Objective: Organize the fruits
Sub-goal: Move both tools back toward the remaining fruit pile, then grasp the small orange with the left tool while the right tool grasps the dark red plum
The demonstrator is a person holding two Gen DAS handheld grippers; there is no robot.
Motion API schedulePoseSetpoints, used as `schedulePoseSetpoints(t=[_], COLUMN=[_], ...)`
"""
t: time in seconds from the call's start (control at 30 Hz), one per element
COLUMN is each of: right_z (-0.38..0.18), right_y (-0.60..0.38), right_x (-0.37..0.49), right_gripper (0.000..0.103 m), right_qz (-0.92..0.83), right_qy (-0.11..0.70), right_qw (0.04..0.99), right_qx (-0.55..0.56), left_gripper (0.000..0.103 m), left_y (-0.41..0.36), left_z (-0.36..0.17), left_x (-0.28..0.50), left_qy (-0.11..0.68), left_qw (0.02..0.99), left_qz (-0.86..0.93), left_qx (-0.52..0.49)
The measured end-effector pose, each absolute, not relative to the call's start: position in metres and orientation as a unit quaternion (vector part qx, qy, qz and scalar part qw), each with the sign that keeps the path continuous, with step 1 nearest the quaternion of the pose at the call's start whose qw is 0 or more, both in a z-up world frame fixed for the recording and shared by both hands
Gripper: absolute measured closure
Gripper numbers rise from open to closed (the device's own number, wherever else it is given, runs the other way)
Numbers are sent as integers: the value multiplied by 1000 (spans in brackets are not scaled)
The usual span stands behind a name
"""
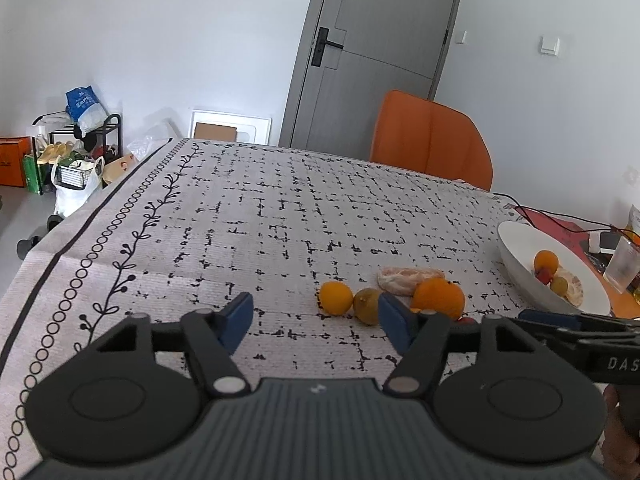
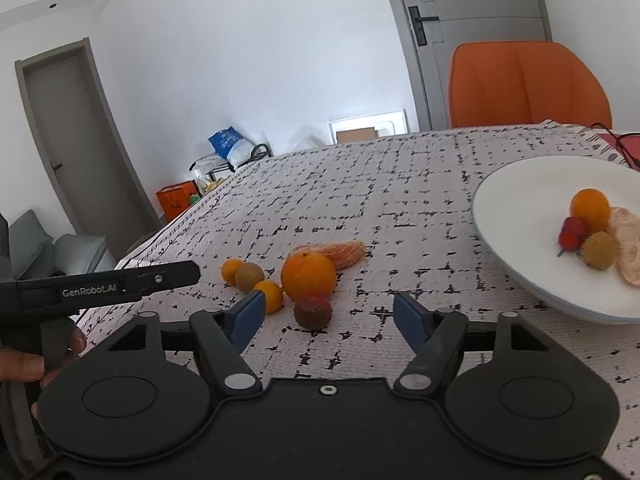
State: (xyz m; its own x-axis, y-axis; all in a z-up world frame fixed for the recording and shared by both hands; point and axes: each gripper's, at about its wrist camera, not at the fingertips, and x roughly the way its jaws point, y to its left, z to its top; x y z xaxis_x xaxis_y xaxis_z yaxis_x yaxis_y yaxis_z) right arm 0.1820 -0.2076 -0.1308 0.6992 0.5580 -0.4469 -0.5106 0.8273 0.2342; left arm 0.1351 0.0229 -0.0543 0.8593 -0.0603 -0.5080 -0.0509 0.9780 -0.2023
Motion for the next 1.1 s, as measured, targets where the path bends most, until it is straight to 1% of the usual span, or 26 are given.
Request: schedulePoseSetpoints(t=[0.17,0.23,0.43,0.5,0.53,0.63,0.67,0.83,0.93,1.03,1.1], right_z=[-134,-136,-140,-142,-143,-143,-144,-141,-140,-139,-139], right_y=[-198,-195,-187,-184,-183,-182,-183,-189,-193,-197,-200], right_x=[186,189,196,197,198,201,202,201,200,199,198], right_gripper=[43,44,55,62,64,77,79,80,80,80,80], right_qz=[300,303,308,310,308,305,304,298,294,289,286], right_qy=[267,272,283,287,289,289,291,290,288,286,285], right_qw=[915,913,908,906,906,907,907,909,911,913,914], right_qx=[38,36,33,31,31,30,33,36,36,39,42], left_gripper=[52,55,60,62,62,62,62,62,68,71,77], left_y=[23,23,22,21,21,20,19,16,15,13,11], left_z=[-57,-58,-60,-62,-63,-65,-66,-67,-69,-71,-72], left_x=[143,147,158,162,163,167,167,171,176,177,177], left_qy=[272,275,284,287,288,290,291,287,295,298,297], left_qw=[956,956,954,953,953,952,952,953,950,950,950], left_qz=[-5,-7,-14,-15,-15,-14,-15,-18,-18,-21,-22], left_qx=[-105,-103,-99,-98,-97,-97,-98,-93,-95,-92,-89])
